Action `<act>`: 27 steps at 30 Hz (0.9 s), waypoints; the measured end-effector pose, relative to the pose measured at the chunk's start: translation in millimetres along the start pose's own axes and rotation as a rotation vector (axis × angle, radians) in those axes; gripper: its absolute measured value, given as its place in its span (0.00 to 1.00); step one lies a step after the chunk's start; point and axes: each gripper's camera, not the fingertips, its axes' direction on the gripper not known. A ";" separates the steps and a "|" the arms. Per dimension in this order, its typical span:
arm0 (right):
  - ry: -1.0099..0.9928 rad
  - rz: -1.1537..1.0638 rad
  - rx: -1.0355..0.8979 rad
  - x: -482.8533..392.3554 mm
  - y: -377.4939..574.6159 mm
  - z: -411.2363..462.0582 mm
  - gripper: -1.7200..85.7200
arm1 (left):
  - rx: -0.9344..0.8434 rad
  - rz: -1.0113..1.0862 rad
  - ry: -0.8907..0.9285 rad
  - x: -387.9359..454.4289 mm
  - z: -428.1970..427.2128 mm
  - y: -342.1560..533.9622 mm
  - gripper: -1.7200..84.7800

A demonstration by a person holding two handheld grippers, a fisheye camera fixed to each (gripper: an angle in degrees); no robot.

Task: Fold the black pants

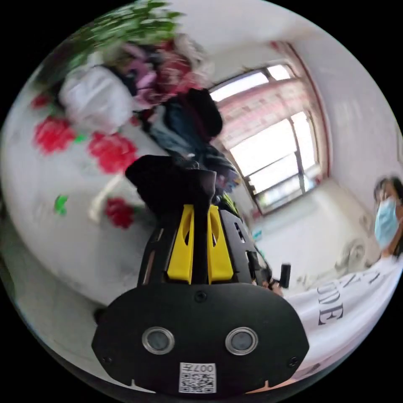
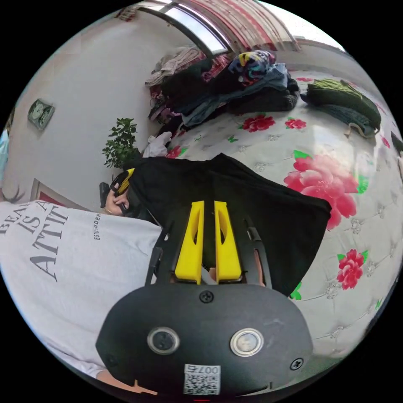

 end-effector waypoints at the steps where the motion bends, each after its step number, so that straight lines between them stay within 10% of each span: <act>1: -0.007 0.044 0.061 9.2 4.4 -16.4 0.06 | -0.060 0.166 0.017 38.1 17.1 -10.9 0.08; 9: 0.037 0.328 0.333 70.5 52.2 -93.3 0.08 | -0.693 0.912 0.433 240.5 196.6 58.4 0.12; 27: 0.003 0.596 0.099 169.8 74.9 -66.6 0.10 | -0.927 0.032 0.040 16.5 351.9 131.5 0.19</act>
